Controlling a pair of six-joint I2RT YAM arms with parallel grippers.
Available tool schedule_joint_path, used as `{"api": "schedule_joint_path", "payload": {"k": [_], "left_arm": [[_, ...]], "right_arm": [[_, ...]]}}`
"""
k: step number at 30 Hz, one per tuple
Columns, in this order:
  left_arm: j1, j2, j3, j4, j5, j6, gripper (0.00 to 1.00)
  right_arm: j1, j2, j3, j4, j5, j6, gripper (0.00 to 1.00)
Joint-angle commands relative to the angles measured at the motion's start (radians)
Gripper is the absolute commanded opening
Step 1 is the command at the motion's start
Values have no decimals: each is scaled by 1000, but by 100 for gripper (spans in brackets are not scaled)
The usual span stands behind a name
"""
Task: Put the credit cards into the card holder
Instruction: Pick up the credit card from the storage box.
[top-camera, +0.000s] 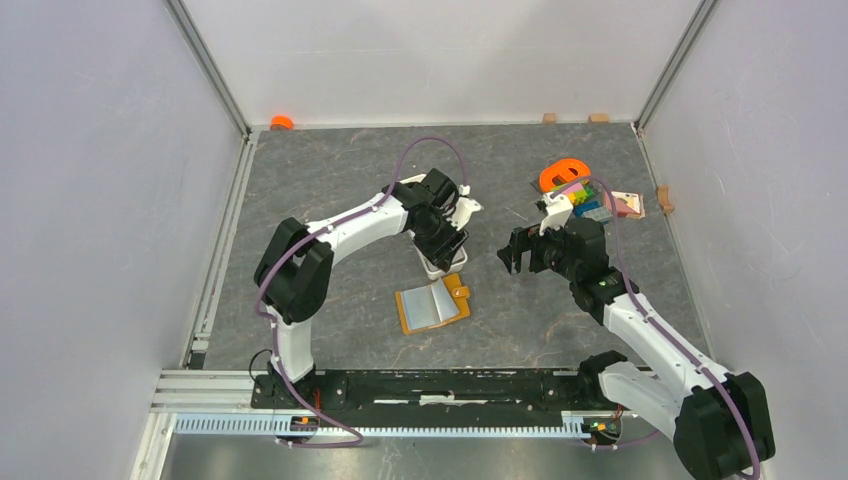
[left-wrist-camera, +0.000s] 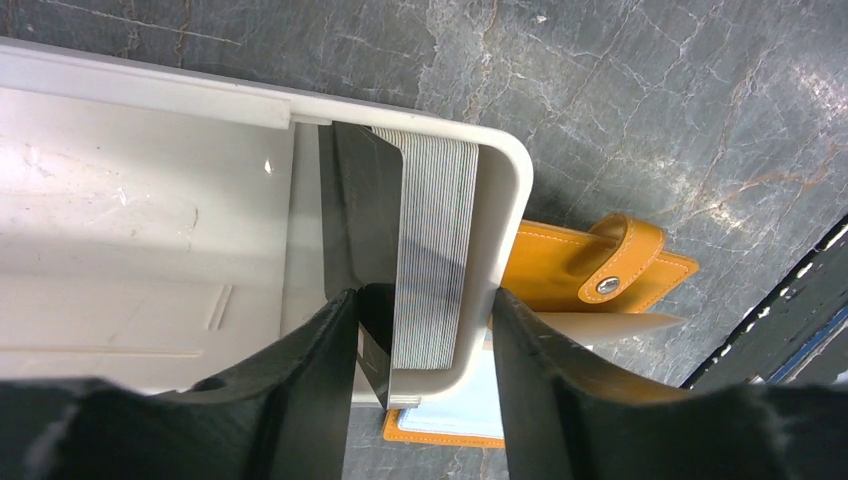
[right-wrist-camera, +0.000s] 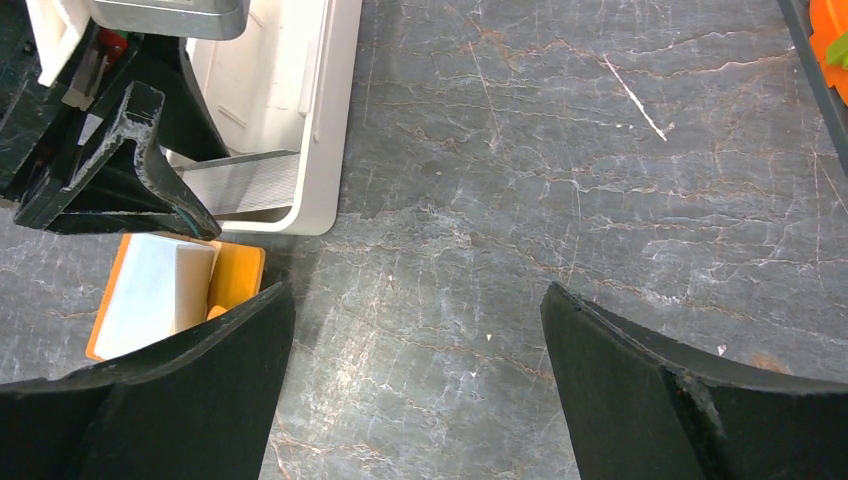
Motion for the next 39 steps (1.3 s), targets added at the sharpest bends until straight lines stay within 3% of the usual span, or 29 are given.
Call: {"api": "schedule_joint_path", "payload": {"k": [1,5,8,39], "left_arm": [[-8,-36,28,-25,9,21,50],[-6,-38,28,-24,-3,22,40],[-6,-38,28,-25,-4,21,39],[3,2,63,-85,120,22,57]], "right_arm": [[-5,4,-1,38,-20,4,97],[-7,5,-3,38,-23,5,97],[-7,6,-2,39,-27,4,97],[-13,27,5,28,-42,0,97]]}}
